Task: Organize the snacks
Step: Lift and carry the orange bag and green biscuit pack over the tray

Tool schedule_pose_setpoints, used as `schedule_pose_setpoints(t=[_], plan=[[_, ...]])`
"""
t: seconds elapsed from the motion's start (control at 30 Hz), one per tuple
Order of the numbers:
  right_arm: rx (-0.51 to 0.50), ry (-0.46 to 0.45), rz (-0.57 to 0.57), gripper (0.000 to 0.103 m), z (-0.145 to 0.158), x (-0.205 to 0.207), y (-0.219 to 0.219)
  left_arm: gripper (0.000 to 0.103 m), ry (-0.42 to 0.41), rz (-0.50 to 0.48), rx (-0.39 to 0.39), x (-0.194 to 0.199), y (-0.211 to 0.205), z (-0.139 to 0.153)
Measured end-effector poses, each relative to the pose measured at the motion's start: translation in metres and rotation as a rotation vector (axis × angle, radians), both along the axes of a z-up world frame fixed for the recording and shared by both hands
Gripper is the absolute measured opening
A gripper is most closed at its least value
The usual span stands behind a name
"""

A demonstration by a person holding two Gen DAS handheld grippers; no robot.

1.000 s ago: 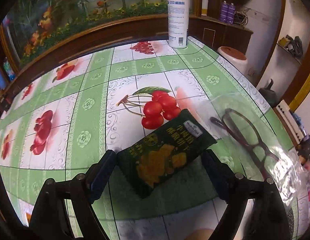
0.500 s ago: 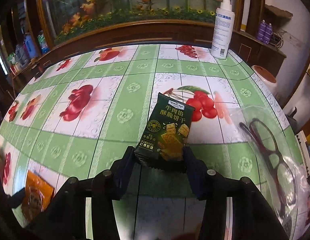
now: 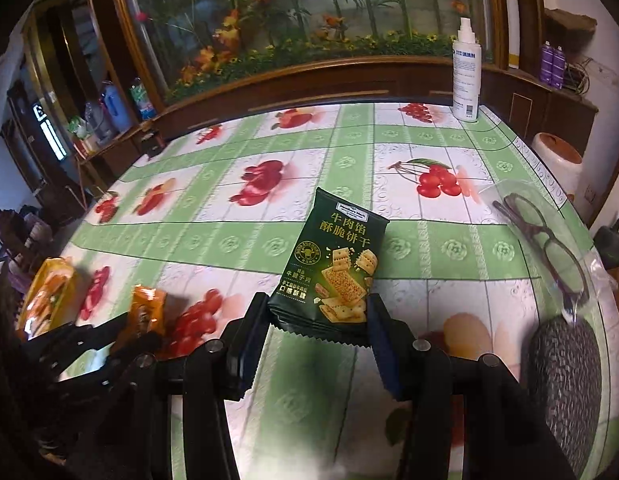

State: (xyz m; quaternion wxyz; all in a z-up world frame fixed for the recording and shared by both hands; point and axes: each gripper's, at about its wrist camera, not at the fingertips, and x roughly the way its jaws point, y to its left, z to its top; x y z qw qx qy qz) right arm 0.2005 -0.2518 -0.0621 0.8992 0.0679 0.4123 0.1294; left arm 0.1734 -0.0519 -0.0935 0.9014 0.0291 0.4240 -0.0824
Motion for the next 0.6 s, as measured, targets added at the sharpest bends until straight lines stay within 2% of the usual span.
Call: schedule_pose_setpoints(t=[0.07,0.27,0.6], plan=[[0.019,-0.012,0.017,0.05,0.006,-0.011,0.003,0.034,0.003,0.002,-0.017,-0.005,0.006,0.001],[0.045,-0.03,0.065,0.05,0.014,-0.037,0.019,0.033,-0.017,0.038,-0.001,-0.026,0.023,0.01],[0.087,-0.016,0.175,0.05,0.015,-0.076,0.076,0.033,-0.097,0.125,0.048,-0.075,0.061,0.049]])
